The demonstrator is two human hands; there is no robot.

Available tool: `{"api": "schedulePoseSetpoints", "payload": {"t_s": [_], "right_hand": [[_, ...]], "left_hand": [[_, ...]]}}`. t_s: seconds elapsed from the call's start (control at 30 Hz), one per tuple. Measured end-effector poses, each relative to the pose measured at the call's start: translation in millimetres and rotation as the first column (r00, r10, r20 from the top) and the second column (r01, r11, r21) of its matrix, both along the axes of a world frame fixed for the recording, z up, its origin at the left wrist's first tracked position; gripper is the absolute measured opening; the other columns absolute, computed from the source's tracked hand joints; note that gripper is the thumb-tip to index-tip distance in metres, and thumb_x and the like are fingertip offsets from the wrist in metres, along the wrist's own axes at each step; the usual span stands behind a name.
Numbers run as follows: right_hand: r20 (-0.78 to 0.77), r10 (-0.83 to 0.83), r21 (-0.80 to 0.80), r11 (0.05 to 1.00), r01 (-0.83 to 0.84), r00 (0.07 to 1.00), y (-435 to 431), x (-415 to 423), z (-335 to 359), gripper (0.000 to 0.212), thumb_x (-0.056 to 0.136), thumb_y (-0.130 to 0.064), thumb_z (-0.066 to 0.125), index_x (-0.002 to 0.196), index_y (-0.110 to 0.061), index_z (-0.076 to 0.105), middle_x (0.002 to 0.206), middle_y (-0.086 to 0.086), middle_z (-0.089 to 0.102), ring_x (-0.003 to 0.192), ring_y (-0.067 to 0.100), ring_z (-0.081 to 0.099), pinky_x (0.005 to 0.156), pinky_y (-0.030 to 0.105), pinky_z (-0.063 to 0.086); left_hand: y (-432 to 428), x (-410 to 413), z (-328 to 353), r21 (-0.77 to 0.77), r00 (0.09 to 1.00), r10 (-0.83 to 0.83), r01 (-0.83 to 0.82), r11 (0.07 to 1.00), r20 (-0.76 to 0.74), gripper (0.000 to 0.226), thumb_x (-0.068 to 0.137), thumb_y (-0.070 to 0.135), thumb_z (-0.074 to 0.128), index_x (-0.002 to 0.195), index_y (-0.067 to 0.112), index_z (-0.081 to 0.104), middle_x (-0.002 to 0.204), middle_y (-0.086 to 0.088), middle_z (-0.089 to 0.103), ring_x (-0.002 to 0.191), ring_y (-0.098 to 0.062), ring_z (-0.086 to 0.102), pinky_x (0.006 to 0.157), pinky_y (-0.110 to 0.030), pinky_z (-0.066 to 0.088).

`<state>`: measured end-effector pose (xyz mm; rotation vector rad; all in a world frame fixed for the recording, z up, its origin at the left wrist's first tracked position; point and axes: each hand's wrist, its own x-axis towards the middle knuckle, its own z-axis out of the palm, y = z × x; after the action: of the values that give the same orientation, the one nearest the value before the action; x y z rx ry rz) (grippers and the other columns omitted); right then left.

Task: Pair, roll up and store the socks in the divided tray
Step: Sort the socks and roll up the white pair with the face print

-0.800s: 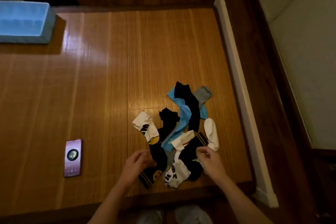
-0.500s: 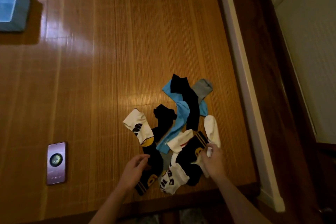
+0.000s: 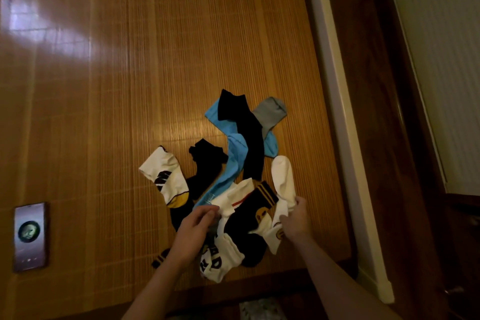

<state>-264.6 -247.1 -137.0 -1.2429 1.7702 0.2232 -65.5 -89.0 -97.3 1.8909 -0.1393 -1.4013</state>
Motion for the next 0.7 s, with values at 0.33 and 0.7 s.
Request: {"api": "schedulePoseSetpoints", "payload": {"t_s": [0.33, 0.7], "right_hand": [[0.376, -0.337, 0.262, 0.932, 0.250, 0.863, -6, 50, 59, 0.040, 0.099, -0.006, 0.046, 0.129, -0.025, 0.063, 0.110, 0.005, 0.070, 0.099, 0.023, 0.065, 0.077, 0.033, 0.052], [0.553, -0.095, 0.348, 0.929, -0.126, 0.828, 3, 55, 104, 0.036, 0.089, -0.024, 0.076, 0.121, -0.020, 0.058, 0.101, 0.000, 0.078, 0.088, 0.016, 0.076, 0.065, 0.025, 0.058]], "left_hand": [[-39, -19, 25, 0.009, 0.974, 0.015, -0.014, 1.000, -0.226, 0.023, 0.107, 0.033, 0.050, 0.121, 0.027, 0.067, 0.122, 0.003, 0.072, 0.115, -0.013, 0.066, 0.095, -0.028, 0.051], [-53, -2, 62, -0.115, 0.770, 0.438, -0.542, 0.832, -0.464, 0.024, 0.097, 0.006, 0.063, 0.120, 0.004, 0.066, 0.114, -0.020, 0.074, 0.102, -0.031, 0.073, 0.080, -0.042, 0.061]]}}
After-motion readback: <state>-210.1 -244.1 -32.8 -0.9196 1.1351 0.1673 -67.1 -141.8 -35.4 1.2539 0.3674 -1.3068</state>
